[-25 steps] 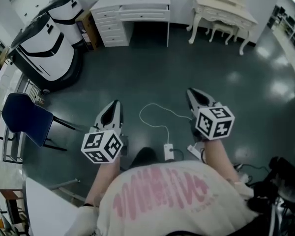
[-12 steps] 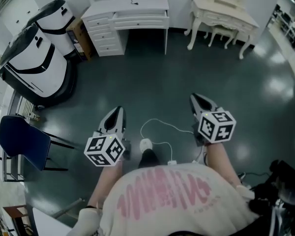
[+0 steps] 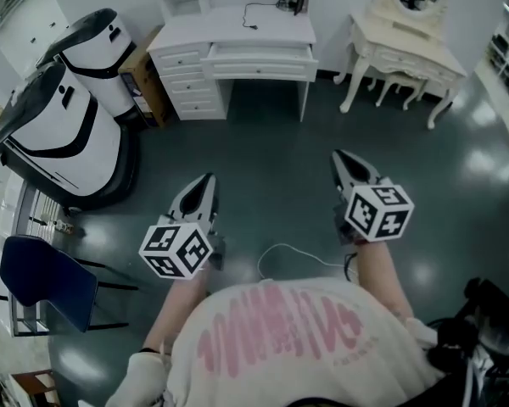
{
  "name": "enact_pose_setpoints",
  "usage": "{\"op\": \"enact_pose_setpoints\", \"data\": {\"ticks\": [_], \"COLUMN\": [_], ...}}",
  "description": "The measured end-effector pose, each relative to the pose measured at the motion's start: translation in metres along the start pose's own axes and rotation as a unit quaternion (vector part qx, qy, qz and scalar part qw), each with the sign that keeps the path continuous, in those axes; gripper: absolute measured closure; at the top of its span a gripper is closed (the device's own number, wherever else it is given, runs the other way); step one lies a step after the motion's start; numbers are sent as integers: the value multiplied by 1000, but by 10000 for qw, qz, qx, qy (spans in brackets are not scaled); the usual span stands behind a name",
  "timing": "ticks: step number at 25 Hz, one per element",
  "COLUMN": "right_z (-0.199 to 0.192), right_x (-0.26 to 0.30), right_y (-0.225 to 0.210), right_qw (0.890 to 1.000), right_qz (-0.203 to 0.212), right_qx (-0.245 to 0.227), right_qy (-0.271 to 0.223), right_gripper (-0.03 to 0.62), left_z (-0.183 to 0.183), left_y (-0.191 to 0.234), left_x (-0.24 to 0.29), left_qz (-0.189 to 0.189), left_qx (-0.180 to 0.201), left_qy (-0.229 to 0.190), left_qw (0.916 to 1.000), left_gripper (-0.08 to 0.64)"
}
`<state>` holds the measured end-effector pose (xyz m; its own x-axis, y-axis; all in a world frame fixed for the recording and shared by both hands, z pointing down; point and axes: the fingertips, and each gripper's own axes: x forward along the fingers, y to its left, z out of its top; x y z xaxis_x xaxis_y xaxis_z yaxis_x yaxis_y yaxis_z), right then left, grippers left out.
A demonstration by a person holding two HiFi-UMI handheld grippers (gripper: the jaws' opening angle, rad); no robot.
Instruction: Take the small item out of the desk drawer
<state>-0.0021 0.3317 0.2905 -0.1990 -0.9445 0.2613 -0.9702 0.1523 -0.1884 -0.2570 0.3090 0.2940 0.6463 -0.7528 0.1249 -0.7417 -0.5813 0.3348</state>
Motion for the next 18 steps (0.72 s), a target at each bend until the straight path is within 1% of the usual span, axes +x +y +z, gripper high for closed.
{"op": "enact_pose_setpoints", "data": {"ticks": [2,3,7,10,12,14,16,18], "right_z": [1,-5,-44,-61,-64,-58,-48,-38], "right_x": [20,27,47,69,84,97,113,131], "right_y": [0,1,-4,-2,-1,-7,-20,-35], "right_qw": [10000,9999,9975,9948,9944,9952,9964,9973], "right_qz": [-1,2,-31,81,115,72,22,5], "right_qx": [14,12,118,300,243,106,59,124], "right_qy": [44,120,693,968,1022,968,843,725], "right_gripper": [575,575,575,575,575,575,575,575], "left_z": [7,6,-16,-30,-36,-37,-32,-23], "left_y": [15,20,32,45,57,66,74,83], "left_x": [17,22,35,46,55,68,83,102], "left_qz": [-57,-72,-232,-304,-220,-128,-91,-82], "left_qx": [-4,-15,-193,-438,-520,-453,-384,-387], "left_qy": [-23,-14,183,289,354,389,313,188], "left_qw": [10000,10000,9994,9982,9978,9981,9987,9990], "left_gripper": [531,531,532,532,531,531,532,531]}}
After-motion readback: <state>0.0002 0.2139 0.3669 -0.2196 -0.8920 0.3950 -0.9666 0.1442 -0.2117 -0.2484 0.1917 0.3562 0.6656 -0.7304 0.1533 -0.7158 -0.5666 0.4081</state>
